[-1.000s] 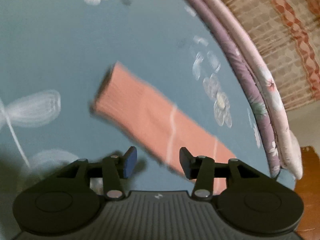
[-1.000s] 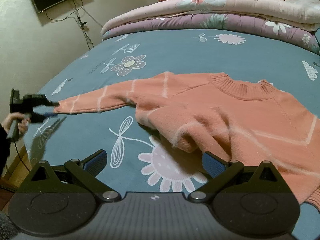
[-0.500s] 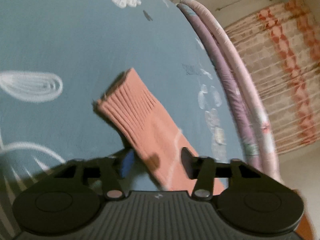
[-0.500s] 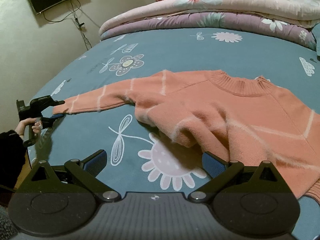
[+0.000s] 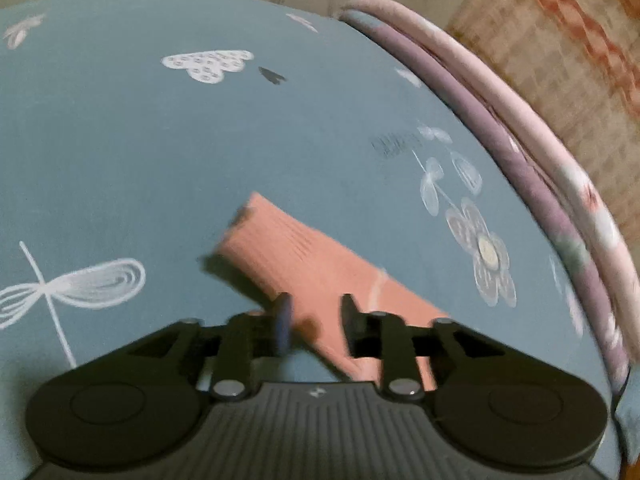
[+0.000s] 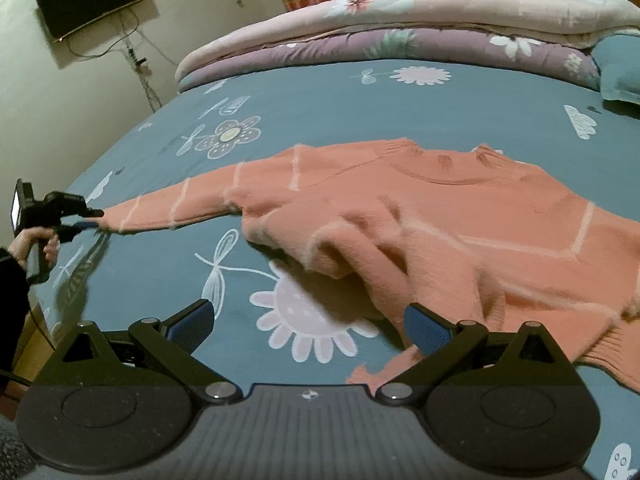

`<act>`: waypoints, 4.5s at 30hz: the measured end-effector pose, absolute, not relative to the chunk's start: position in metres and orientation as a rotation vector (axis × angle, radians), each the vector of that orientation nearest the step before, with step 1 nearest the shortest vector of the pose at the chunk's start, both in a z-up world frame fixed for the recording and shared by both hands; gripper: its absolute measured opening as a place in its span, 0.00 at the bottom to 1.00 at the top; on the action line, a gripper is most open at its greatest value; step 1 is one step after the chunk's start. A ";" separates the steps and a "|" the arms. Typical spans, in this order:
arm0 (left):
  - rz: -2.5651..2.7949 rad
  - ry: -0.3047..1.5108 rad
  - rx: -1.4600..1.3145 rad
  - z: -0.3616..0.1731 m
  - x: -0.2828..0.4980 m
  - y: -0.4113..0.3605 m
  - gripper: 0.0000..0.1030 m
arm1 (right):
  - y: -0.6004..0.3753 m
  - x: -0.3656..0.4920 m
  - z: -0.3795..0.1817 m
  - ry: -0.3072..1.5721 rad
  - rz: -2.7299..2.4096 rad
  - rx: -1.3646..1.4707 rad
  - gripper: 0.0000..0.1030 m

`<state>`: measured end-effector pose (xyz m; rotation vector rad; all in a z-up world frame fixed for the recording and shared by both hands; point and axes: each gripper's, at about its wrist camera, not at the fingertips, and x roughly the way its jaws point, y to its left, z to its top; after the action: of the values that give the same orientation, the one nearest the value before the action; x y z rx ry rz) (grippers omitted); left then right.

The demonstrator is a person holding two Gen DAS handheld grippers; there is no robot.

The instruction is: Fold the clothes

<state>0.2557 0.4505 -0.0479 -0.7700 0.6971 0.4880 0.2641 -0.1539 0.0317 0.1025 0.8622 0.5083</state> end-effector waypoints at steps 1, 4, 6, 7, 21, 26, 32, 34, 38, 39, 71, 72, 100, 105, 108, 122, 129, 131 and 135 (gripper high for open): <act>0.465 0.712 -0.757 -0.046 0.256 0.441 0.39 | -0.156 0.264 0.031 0.862 0.506 0.108 1.00; 0.379 0.759 -0.707 -0.038 0.261 0.408 0.40 | -0.161 0.263 0.031 0.863 0.514 0.116 1.00; 0.289 0.775 -0.655 -0.029 0.271 0.381 0.47 | -0.163 0.260 0.034 0.853 0.537 0.121 1.00; 0.243 0.785 -0.630 -0.025 0.279 0.368 0.49 | -0.164 0.258 0.036 0.842 0.546 0.122 1.00; -0.017 0.987 -0.102 -0.044 0.511 0.152 0.70 | -0.207 0.206 0.042 0.755 0.214 0.160 1.00; 0.104 0.992 -0.015 -0.066 0.549 0.141 0.89 | -0.223 0.168 0.040 0.764 0.058 0.203 1.00; 0.105 0.987 -0.110 -0.056 0.575 0.155 0.91 | -0.239 0.146 0.034 0.785 -0.061 0.263 1.00; 0.079 0.960 -0.126 -0.044 0.567 0.155 0.91 | -0.240 0.146 0.034 0.786 -0.064 0.264 1.00; -0.111 0.957 -0.170 -0.029 0.528 0.142 0.93 | -0.238 0.155 0.032 0.798 -0.049 0.251 1.00; -0.142 0.978 -0.171 -0.032 0.521 0.137 0.93 | -0.237 0.159 0.031 0.802 -0.040 0.246 1.00; -0.337 0.874 -0.001 0.035 0.358 0.016 0.97 | -0.375 0.205 -0.037 0.864 -0.299 0.108 1.00; -0.353 0.873 0.024 0.037 0.351 0.003 0.97 | -0.382 0.209 -0.038 0.858 -0.296 0.113 1.00; -0.475 0.985 0.193 0.020 0.301 -0.125 0.97 | -0.484 0.260 -0.056 0.659 -0.744 0.070 1.00; -0.461 1.004 0.193 0.015 0.302 -0.125 0.97 | -0.491 0.270 -0.074 0.757 -0.618 0.162 1.00; -0.458 1.008 0.191 0.015 0.303 -0.125 0.97 | -0.495 0.272 -0.086 0.795 -0.619 0.203 1.00; -0.447 1.013 0.175 0.015 0.303 -0.122 0.97 | -0.497 0.281 -0.032 0.530 -0.697 0.073 1.00; -0.428 1.019 0.161 0.015 0.299 -0.115 0.97 | -0.460 0.294 -0.013 0.408 -0.438 0.148 1.00; -0.425 1.020 0.157 0.014 0.298 -0.113 0.97 | -0.448 0.302 -0.015 0.427 -0.353 0.172 1.00; -0.421 1.030 0.150 0.012 0.296 -0.109 0.97 | -0.433 0.297 -0.020 0.459 -0.274 0.248 1.00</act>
<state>0.2962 -0.1086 0.0116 0.1503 1.0303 -0.4214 0.2972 -0.4331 -0.0203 0.2477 0.4591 -0.2744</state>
